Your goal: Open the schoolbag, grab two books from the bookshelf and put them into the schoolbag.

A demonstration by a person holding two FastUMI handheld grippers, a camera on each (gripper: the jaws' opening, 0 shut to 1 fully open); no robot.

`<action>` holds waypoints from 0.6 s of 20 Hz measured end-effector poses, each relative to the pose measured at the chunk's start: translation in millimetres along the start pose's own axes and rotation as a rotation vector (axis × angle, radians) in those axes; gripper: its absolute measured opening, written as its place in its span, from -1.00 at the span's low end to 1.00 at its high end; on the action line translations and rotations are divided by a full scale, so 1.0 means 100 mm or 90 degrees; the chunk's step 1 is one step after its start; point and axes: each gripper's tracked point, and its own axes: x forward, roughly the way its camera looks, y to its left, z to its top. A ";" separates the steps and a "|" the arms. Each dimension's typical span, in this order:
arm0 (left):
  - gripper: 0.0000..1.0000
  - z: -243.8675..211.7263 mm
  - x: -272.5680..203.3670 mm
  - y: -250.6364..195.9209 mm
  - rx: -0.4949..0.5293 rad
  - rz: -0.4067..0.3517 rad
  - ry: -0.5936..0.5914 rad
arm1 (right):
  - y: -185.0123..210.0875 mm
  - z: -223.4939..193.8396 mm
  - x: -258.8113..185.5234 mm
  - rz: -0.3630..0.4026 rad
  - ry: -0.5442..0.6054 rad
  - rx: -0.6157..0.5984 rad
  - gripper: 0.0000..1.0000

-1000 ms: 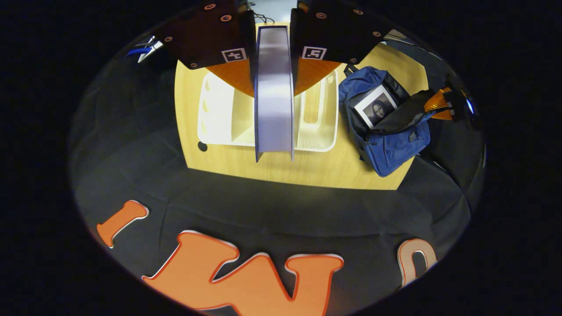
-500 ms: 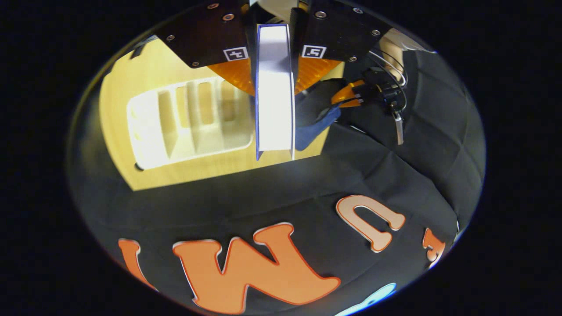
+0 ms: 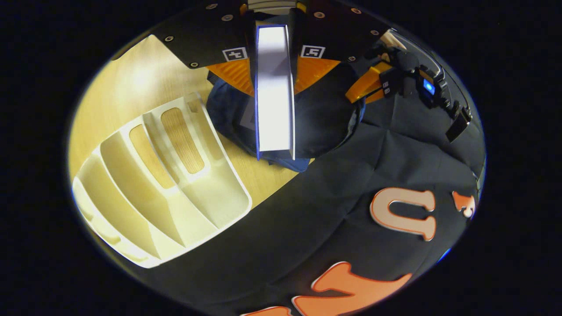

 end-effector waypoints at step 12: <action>-0.99 0.20 -0.14 -0.20 0.056 -0.015 -0.009 | 0.18 -0.49 0.81 0.071 -0.072 0.179 -0.41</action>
